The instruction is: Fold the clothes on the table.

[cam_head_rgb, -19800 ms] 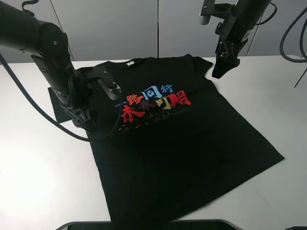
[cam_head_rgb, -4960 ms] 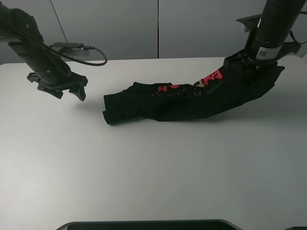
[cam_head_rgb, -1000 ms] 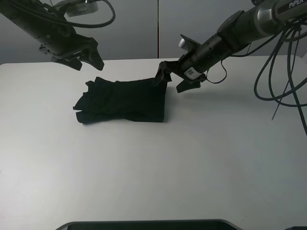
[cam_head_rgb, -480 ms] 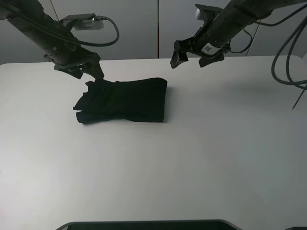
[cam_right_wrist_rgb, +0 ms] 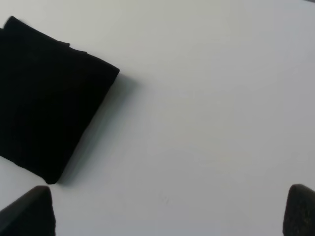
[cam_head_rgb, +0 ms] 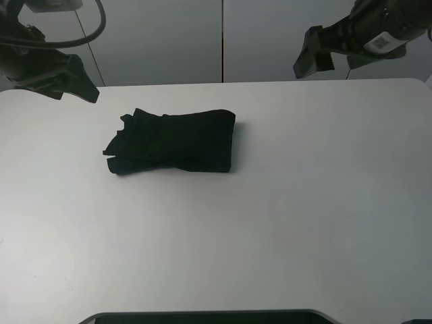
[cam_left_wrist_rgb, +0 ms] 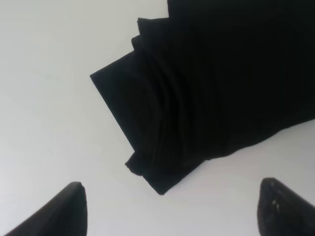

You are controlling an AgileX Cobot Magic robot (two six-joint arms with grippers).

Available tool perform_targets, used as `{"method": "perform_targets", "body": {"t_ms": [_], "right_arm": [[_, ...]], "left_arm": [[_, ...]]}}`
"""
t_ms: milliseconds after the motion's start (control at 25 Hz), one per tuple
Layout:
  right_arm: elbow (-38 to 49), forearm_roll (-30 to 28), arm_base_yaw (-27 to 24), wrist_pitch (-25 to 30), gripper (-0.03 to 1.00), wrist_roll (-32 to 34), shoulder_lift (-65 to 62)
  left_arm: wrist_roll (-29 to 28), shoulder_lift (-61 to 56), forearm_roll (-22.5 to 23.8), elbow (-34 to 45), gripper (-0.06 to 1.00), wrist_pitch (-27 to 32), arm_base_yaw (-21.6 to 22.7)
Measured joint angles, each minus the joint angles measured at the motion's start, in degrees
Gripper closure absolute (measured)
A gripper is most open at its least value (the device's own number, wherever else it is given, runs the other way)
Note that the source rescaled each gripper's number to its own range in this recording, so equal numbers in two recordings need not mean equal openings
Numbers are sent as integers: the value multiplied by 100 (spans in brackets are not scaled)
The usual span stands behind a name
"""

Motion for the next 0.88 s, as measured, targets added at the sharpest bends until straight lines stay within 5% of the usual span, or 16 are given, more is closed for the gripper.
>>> {"method": "perform_targets", "body": {"t_ms": [400,880], "right_arm": [[1512,-146,0,635,-3,94,-3295],[2570,-168,0,1867,-3,300,-6044]], "left_arm": [[-391,-2899,202,1526,0,415,22],[-1246,-5913,860,2237,0,1922,22]]}}
